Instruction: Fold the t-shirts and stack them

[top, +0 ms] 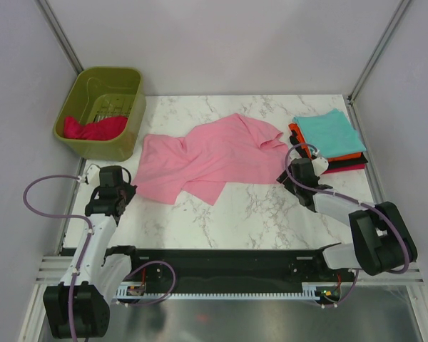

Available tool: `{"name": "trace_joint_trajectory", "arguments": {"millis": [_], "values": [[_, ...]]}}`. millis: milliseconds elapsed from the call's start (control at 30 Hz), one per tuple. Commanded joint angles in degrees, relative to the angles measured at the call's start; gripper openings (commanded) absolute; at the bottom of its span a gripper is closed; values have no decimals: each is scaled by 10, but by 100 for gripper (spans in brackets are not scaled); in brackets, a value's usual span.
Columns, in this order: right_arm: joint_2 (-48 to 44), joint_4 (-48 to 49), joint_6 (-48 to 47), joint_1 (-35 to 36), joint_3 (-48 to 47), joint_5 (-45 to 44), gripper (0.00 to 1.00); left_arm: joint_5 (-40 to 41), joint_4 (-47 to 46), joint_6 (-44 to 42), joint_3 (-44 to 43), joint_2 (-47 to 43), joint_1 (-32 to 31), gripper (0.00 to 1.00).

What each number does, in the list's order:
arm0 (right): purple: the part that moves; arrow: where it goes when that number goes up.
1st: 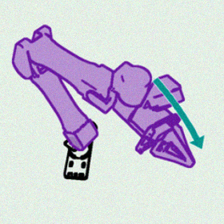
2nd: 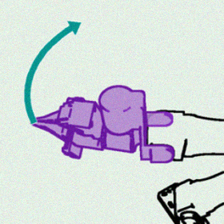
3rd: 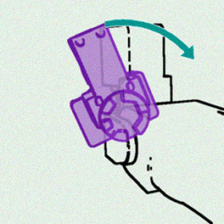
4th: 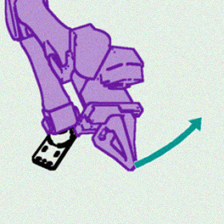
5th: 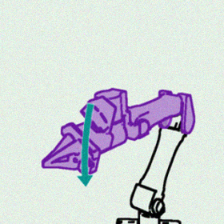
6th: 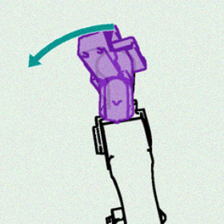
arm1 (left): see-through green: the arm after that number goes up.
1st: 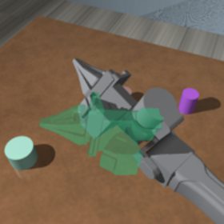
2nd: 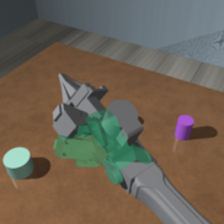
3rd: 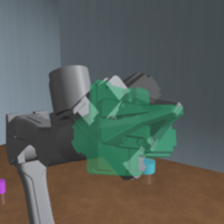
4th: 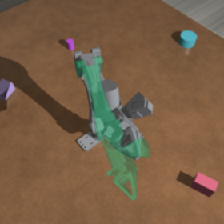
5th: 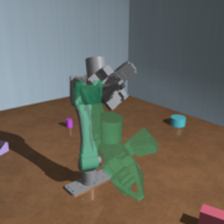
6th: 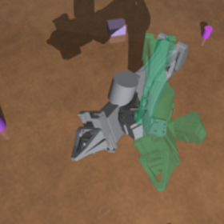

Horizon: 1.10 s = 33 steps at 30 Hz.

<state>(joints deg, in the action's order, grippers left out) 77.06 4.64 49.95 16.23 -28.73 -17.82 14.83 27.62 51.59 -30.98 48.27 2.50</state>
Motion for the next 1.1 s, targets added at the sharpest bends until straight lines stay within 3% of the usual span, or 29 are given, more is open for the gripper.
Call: {"name": "trace_joint_trajectory", "arguments": {"millis": [0, 300, 500, 600, 633, 667, 800, 900, 933, 967, 1067], "values": [[16, 25, 15, -2, -5, 7, 70, 6, -12, -6, -8, 1, 2, 2], [62, 61, 30, -37, -4, 47, 66, 5, -13, -8, -8, 2, 3, 2], [42, 41, 26, -45, -1, 17, 64, 6, -13, -9, -8, 2, 2, 2], [36, 41, 23, -45, 1, 20, 55, 6, -14, -9, -8, 2, 2, 2], [37, 36, 23, -45, -1, 21, 44, 6, -13, -9, -8, 2, 2, 2], [37, 34, 22, -45, -2, 20, 40, 6, -14, -9, -8, 2, 3, 2], [28, 24, 19, -45, 3, 19, 34, 6, -13, -10, -9, 1, 2, 2], [13, 24, 16, -45, 10, 20, 20, 4, -14, -9, -9, 0, 2, 2], [13, 25, 16, -45, 10, 18, 8, 4, -13, -10, -9, 0, 2, 2], [14, 23, 9, -45, 8, 18, 3, 3, -14, -11, -9, 1, 3, 2], [20, -2, -6, -45, -10, 5, 5, 2, -13, -10, -10, 2, 2, 2]]}}
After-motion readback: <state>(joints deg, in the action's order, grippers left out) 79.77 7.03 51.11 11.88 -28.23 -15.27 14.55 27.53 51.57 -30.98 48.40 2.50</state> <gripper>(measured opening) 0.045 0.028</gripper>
